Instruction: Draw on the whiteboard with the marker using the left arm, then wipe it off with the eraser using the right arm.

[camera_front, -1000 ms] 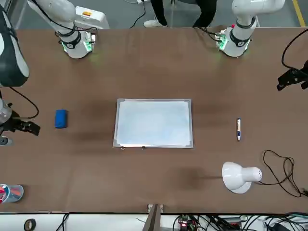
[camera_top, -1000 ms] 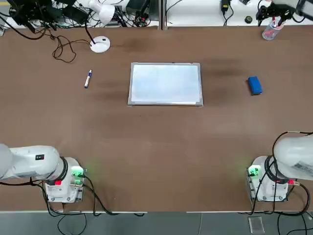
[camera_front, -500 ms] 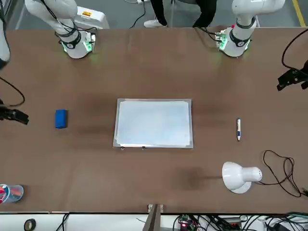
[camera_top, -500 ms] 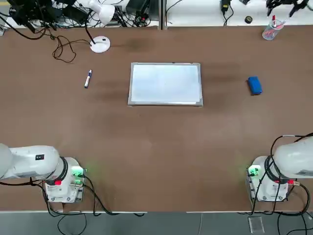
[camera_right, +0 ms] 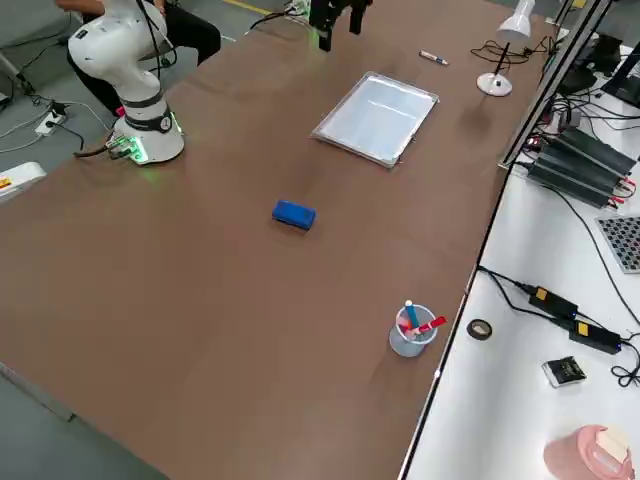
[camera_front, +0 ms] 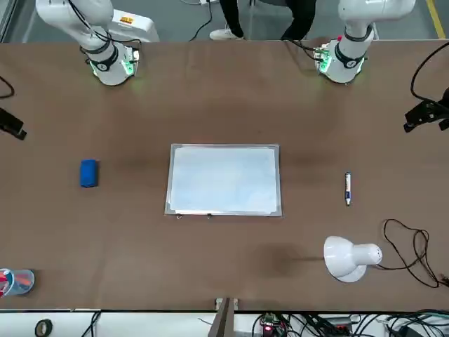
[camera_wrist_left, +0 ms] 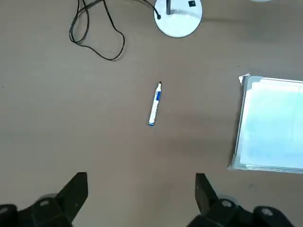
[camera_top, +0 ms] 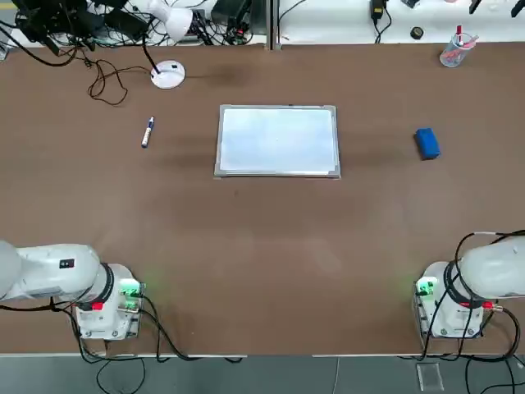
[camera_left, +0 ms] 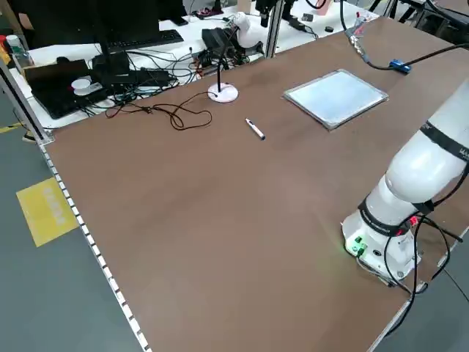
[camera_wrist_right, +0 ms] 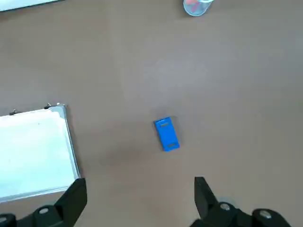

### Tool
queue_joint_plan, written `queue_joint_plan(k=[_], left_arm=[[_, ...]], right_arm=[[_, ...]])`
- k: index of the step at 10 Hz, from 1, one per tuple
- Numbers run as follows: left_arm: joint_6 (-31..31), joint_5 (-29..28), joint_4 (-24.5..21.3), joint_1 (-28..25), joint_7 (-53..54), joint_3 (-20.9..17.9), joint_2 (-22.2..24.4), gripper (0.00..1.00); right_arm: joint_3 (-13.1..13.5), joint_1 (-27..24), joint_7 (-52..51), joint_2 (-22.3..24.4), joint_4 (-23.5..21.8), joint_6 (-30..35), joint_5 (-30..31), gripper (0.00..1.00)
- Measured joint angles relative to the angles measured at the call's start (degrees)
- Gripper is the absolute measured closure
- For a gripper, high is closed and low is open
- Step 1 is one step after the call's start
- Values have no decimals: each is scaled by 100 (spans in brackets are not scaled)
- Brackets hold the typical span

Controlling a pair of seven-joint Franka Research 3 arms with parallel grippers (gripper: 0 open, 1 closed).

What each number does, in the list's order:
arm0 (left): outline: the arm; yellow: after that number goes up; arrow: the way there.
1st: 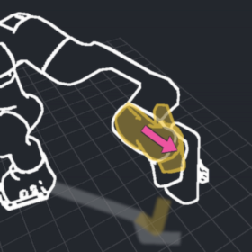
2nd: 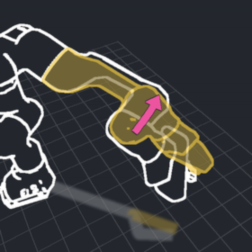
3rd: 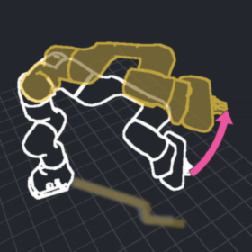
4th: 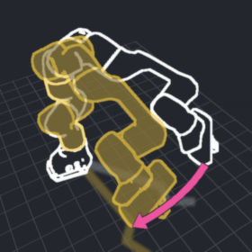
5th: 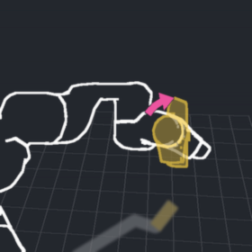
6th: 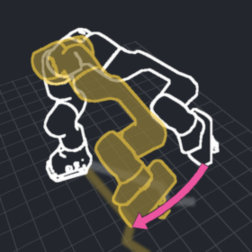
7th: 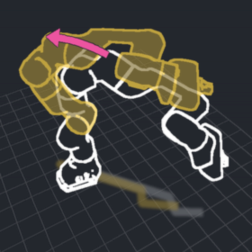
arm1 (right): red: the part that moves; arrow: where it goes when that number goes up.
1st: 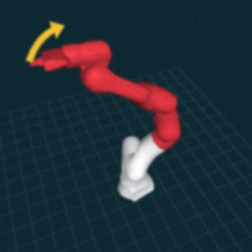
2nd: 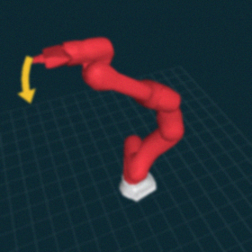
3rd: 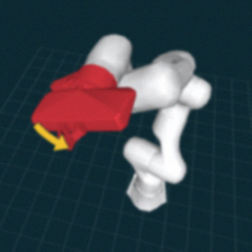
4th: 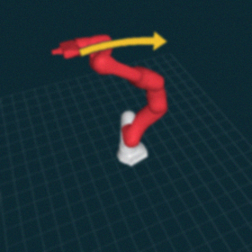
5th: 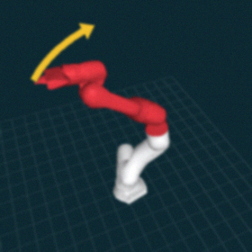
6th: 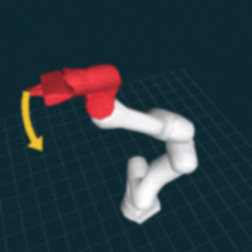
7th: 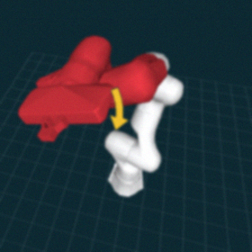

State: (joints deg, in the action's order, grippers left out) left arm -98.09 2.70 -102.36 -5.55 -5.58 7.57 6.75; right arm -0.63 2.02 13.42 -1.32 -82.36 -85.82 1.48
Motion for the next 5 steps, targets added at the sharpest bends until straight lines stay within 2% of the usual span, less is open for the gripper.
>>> queue_joint_plan(k=[4, 5], left_arm=[[0, 0, 1, 3, 7, 1, 0, 0], [0, 0, 1, 6, 11, 3, 0, 0]], right_arm=[[562, 73, -917, 91, -9, -9, -244, 0], [631, 74, -1027, 89, -16, -10, -277, 0]])
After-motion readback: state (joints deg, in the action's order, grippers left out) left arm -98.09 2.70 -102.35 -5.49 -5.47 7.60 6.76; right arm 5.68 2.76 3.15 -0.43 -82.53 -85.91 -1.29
